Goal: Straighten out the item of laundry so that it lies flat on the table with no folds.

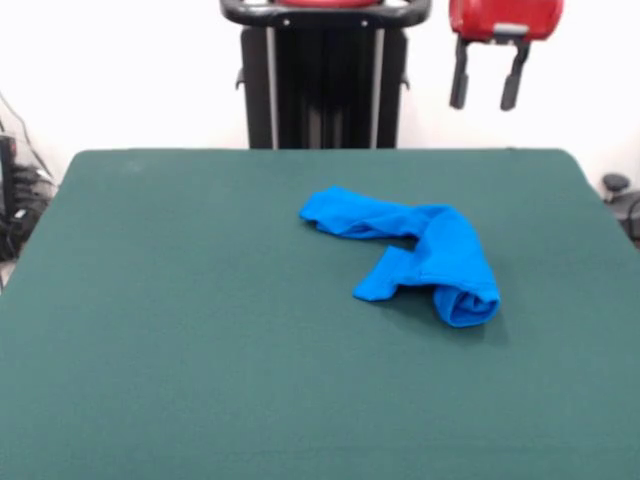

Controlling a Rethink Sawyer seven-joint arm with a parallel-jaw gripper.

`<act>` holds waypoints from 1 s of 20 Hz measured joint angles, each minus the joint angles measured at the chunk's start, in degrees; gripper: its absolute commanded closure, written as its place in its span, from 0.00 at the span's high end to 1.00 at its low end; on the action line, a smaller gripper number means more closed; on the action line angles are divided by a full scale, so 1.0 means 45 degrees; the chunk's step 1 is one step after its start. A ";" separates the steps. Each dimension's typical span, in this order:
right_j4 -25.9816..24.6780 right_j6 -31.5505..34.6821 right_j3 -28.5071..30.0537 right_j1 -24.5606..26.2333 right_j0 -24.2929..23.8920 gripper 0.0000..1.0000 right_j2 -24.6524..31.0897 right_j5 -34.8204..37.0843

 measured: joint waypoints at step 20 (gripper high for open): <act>0.1384 0.0063 0.0612 0.3310 -0.0693 1.00 -0.0389 -0.3854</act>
